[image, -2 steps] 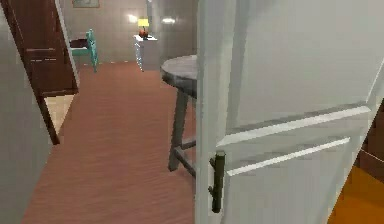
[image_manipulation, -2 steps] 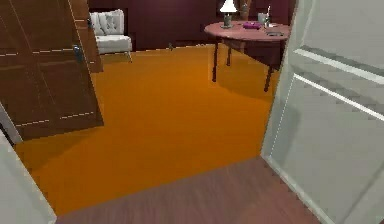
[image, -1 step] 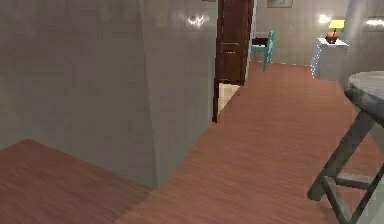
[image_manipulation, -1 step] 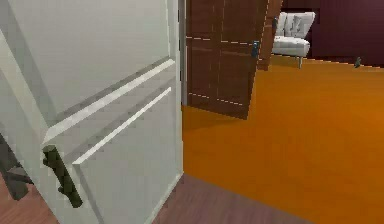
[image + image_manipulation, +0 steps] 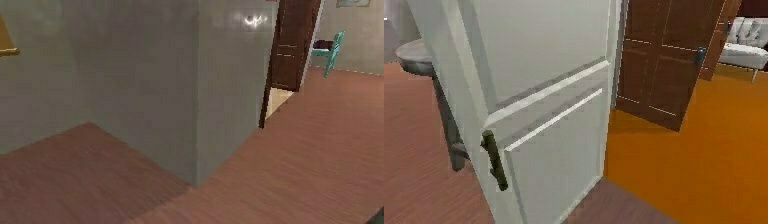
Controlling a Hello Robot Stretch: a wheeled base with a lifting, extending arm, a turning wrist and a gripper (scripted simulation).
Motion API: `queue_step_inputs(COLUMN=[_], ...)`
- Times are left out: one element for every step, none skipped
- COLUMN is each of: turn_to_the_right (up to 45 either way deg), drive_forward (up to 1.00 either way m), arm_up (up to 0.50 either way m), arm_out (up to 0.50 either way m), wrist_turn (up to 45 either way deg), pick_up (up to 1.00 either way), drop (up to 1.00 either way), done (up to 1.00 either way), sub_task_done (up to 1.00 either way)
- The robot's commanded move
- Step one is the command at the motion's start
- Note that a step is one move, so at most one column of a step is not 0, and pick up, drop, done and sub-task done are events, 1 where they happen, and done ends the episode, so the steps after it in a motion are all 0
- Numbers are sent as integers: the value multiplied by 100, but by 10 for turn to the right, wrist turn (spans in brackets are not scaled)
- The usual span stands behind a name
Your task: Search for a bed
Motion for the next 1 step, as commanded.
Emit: queue_step_inputs(turn_to_the_right=[-30], drive_forward=[0], arm_up=[0], arm_out=[0], wrist_turn=[0], pick_up=[0], drop=[0], done=[0], sub_task_done=[0])
